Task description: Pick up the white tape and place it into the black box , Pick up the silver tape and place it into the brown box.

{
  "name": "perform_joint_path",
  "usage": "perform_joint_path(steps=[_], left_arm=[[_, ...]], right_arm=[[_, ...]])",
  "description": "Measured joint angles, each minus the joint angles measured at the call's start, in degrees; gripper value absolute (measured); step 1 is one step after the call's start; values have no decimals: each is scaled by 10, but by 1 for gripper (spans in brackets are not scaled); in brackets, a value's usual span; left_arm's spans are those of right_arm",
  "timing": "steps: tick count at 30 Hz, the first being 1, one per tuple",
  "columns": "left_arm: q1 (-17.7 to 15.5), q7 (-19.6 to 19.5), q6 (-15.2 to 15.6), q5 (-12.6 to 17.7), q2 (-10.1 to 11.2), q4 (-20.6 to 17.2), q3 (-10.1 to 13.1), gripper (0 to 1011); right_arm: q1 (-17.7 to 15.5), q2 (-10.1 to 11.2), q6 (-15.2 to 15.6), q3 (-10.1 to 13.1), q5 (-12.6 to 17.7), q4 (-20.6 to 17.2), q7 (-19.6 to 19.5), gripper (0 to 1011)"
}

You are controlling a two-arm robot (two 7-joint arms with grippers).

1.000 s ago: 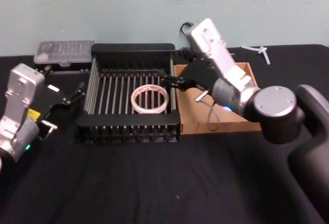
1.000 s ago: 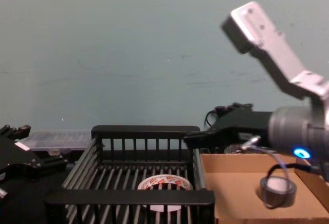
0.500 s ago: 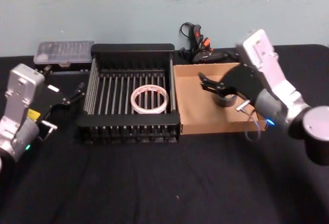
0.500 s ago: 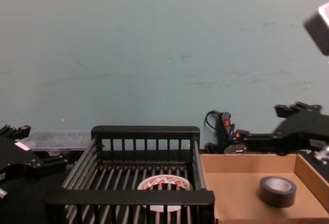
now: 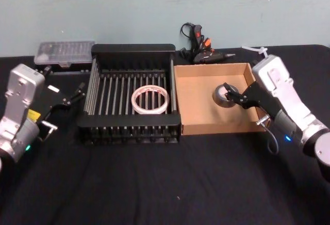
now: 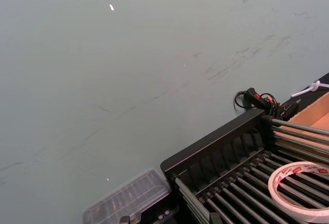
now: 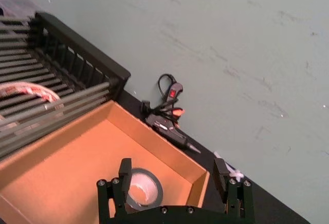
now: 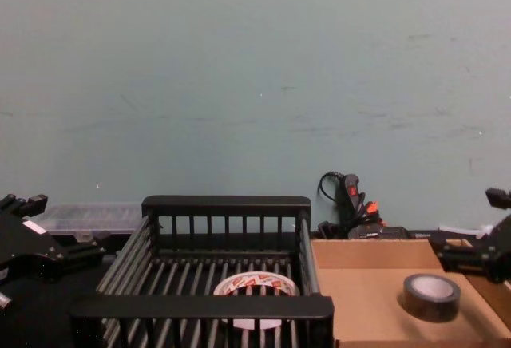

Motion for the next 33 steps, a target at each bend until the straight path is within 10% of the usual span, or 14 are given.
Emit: perform_joint_path(steps=[33], left_arm=[[0, 0, 0, 0, 0, 0, 0, 1001]], right_arm=[[-1, -17, -16, 5, -33, 39, -7, 1002]])
